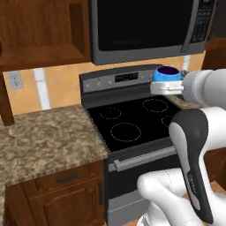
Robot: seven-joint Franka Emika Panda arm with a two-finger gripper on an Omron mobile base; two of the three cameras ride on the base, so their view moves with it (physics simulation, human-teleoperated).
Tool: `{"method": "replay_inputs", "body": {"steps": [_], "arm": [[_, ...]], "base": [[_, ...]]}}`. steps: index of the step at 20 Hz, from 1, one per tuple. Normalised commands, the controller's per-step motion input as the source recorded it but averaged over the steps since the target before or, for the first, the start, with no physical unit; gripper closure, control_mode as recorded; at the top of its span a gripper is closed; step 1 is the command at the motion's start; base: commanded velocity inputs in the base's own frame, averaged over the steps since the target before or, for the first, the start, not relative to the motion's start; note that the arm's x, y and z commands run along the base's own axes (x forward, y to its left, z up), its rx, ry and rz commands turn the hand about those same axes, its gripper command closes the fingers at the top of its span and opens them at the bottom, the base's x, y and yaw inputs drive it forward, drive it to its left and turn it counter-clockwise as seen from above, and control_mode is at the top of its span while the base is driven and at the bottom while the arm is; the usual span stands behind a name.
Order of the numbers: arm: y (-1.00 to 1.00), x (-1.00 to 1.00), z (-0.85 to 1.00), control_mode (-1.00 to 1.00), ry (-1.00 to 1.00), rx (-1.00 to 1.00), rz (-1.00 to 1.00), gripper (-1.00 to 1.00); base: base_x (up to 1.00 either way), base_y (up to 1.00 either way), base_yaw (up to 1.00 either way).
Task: Gather all objects into one cabinet and sort the glasses and bowls to opposite sides.
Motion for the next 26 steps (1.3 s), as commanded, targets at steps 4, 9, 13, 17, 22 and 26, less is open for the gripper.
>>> {"method": "replay_inputs", "body": {"steps": [4,9,13,17,22,26], "arm": [[0.00,0.00,0.00,1.00,0.00,0.00,0.00,1.00],[0.00,0.00,0.00,1.00,0.00,0.00,0.00,1.00],[0.00,0.00,0.00,1.00,0.00,0.00,0.00,1.00],[0.00,0.00,0.00,1.00,0.00,0.00,0.00,1.00],[0.00,0.00,0.00,1.00,0.00,0.00,0.00,1.00],[0.00,0.00,0.00,1.00,0.00,0.00,0.00,1.00]], "base": [[0.00,-0.54,-0.59],[0.00,-0.53,-0.72],[0.00,-0.52,-0.79],[0.00,-0.58,-0.80],[0.00,-0.41,-0.85],[0.00,-0.33,-0.88]]}}
